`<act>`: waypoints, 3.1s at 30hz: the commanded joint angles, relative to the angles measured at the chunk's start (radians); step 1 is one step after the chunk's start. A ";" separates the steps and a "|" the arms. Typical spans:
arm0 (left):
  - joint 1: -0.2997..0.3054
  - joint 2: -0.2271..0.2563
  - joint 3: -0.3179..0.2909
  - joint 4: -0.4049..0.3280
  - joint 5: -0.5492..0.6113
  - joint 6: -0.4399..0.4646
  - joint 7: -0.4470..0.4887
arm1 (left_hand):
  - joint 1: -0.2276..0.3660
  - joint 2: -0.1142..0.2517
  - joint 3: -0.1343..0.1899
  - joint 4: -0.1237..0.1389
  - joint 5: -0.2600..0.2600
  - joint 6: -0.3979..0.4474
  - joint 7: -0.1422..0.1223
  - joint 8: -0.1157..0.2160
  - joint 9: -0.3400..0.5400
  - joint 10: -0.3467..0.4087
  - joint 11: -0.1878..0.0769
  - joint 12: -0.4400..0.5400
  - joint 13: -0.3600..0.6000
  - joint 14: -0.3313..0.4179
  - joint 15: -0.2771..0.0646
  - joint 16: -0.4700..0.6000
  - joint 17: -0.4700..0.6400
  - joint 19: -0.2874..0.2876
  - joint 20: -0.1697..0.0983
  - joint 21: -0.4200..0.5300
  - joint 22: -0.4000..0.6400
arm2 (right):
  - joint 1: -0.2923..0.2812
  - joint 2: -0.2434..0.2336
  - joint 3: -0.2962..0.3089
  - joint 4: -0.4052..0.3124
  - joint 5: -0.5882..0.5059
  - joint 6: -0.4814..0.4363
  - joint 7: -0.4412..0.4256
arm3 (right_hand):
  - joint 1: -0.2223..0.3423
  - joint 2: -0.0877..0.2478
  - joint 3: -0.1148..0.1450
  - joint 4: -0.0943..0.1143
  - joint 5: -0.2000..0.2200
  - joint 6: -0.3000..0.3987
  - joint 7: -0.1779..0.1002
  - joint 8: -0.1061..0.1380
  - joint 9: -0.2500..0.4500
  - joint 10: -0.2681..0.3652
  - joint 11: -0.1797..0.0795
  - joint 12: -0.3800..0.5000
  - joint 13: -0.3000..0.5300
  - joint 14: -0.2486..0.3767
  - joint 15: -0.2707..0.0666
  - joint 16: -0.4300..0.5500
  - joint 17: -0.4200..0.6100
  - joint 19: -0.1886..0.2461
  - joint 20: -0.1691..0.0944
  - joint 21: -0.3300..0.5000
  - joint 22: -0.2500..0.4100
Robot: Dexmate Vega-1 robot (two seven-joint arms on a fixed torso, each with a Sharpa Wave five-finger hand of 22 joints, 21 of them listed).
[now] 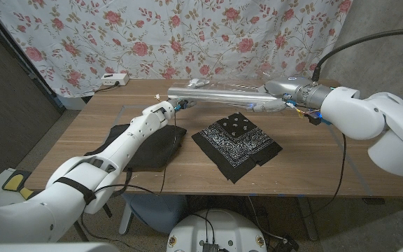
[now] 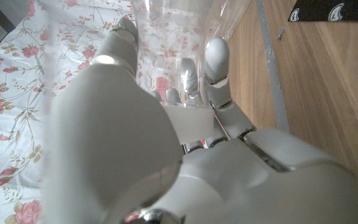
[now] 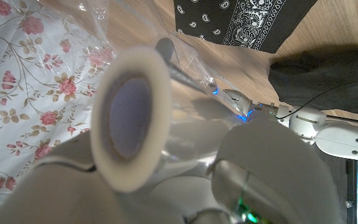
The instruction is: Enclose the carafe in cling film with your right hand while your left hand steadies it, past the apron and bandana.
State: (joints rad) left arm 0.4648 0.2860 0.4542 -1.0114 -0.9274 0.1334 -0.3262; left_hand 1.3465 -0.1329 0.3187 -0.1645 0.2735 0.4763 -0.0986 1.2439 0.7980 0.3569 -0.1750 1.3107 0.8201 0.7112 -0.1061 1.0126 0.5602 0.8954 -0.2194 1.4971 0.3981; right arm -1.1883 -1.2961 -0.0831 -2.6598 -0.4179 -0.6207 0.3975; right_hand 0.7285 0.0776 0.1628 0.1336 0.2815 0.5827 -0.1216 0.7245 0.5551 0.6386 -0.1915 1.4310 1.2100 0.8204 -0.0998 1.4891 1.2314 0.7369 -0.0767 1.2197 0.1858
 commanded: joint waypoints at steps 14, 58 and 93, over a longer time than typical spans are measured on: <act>0.003 0.016 0.004 -0.009 0.006 0.010 -0.013 | 0.279 0.271 0.008 -0.001 -0.002 -0.004 -0.006 0.135 0.005 0.001 -0.005 0.005 0.006 0.066 -0.032 0.465 0.003 0.000 -0.004 0.007 0.001 | -0.045 -0.050 0.110 0.006 0.078 0.007 0.058 | -0.072 0.075 0.002 0.000 0.002 0.036 -0.018 0.013 0.001 0.015 -0.002 0.027 0.007 -0.005 -0.114 0.010 0.001 0.013 -0.055 0.004 0.003; 0.012 0.031 0.023 -0.024 0.012 0.022 -0.053 | 0.275 0.272 0.013 -0.001 -0.003 -0.006 -0.009 0.145 -0.001 -0.001 -0.011 0.010 0.009 0.063 -0.030 0.470 0.004 -0.005 -0.004 0.011 -0.001 | -0.332 0.071 0.461 0.037 0.090 0.237 0.152 | -0.140 0.045 -0.049 0.020 0.008 0.072 -0.001 0.046 -0.014 0.044 0.000 0.051 0.007 0.000 -0.114 0.027 -0.001 0.033 -0.040 -0.016 -0.007; 0.022 0.030 0.010 -0.017 -0.014 0.039 -0.071 | 0.272 0.273 0.015 -0.001 -0.006 -0.008 -0.011 0.151 -0.008 0.001 -0.013 0.010 0.009 0.059 -0.032 0.473 0.005 -0.008 -0.004 0.013 -0.004 | -0.289 -0.053 0.373 0.036 0.053 0.175 0.221 | -0.155 0.041 -0.066 0.010 0.020 0.085 0.000 0.073 -0.009 0.053 0.005 0.095 0.021 -0.002 -0.114 0.031 -0.002 0.038 -0.034 -0.034 -0.005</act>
State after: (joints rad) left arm 0.4874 0.3213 0.4718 -1.0348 -0.9296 0.1669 -0.3941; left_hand 1.3466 -0.1330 0.3256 -0.1630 0.2698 0.4640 -0.1072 1.2582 0.7892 0.3552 -0.1841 1.3164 0.8271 0.7111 -0.1061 1.0147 0.5632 0.8821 -0.2180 1.5114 0.3941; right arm -1.5152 -1.2813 0.3336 -2.6267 -0.3489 -0.3930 0.6095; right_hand 0.6020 0.0767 0.1005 0.1407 0.2931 0.6510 -0.1103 0.7930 0.5464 0.6855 -0.1881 1.4710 1.1898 0.8205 -0.0998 1.5135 1.2267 0.7657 -0.0805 1.1869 0.1769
